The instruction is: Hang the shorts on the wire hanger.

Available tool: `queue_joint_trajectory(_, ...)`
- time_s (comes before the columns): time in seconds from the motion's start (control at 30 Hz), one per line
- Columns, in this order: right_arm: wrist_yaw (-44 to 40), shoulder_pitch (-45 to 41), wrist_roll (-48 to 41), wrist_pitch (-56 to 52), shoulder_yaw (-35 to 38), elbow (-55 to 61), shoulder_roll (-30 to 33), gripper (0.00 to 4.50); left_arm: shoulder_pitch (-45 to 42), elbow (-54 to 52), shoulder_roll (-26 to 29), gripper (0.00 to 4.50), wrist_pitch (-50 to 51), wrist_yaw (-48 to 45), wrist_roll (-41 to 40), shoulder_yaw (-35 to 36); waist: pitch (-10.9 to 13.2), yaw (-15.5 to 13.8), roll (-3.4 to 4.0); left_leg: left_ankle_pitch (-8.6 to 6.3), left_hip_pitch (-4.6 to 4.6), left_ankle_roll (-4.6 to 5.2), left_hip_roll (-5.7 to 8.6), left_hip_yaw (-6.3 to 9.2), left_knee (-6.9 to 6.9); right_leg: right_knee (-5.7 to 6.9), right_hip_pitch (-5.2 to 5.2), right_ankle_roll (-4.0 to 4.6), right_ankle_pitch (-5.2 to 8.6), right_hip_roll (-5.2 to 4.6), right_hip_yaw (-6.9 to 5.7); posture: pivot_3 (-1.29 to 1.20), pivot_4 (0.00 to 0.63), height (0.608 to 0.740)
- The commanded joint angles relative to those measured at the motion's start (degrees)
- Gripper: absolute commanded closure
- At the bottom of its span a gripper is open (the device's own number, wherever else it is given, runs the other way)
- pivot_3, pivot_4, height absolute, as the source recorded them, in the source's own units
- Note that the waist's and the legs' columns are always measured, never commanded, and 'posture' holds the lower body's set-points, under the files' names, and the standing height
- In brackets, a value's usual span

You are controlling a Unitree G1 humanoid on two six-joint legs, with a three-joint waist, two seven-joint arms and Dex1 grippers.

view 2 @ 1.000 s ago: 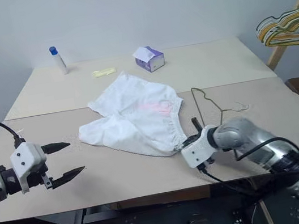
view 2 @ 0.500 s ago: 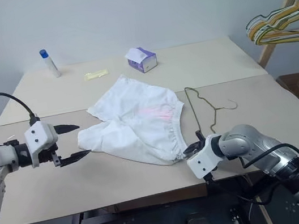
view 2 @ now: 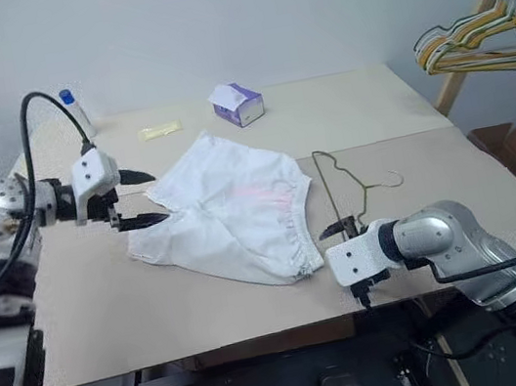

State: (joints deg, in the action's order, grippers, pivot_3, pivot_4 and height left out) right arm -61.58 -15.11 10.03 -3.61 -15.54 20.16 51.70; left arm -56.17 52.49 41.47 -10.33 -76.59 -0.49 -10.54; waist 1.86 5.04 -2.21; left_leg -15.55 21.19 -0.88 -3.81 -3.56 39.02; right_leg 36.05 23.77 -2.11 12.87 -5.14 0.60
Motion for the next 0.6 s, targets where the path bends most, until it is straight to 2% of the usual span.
queue_joint_trajectory(0.03, 2.0, -0.4, -1.3, -4.8, 2.7, 5.1, -1.9, 0.02, -6.0, 10.6, -2.8, 0.0, -6.1, 2.8, 6.4, -3.2, 0.0, 0.4, 0.0, 0.0, 0.01, 0.0, 0.0, 0.01, 0.0, 0.0, 0.0, 0.0, 0.0, 0.0, -0.01, -0.13, 0.0, 0.74)
queue_joint_trajectory(0.23, 4.8, 0.4, -0.7, -9.4, 3.4, 8.7, -4.6, 0.02, -11.2, 20.4, -8.2, 0.0, -6.7, 7.1, 11.7, -4.7, 0.0, 1.3, -0.01, 0.0, 0.14, 0.0, 0.01, 0.02, 0.03, 0.04, 0.14, -0.02, -0.01, -0.01, 0.0, -0.17, 0.0, 0.74)
queue_joint_trajectory(0.57, 6.9, 2.3, -0.3, -14.1, 3.5, 12.9, -5.2, 0.02, -11.0, 24.0, -13.2, 0.0, -6.4, 16.1, 20.3, -7.9, 0.0, 3.5, -0.02, 0.0, 0.27, 0.0, 0.01, 0.05, 0.07, 0.08, 0.26, -0.07, -0.03, -0.03, 0.01, -0.22, 0.0, 0.74)
queue_joint_trajectory(0.6, 7.1, 2.4, -0.3, -14.4, 3.6, 13.1, -5.2, 0.01, -11.0, 24.2, -13.5, 0.18, -5.9, 16.8, 20.2, -7.5, 0.0, 3.8, -0.02, 0.0, 0.27, 0.0, 0.01, 0.05, 0.07, 0.09, 0.26, -0.07, -0.03, -0.03, 0.0, -0.22, 0.0, 0.74)
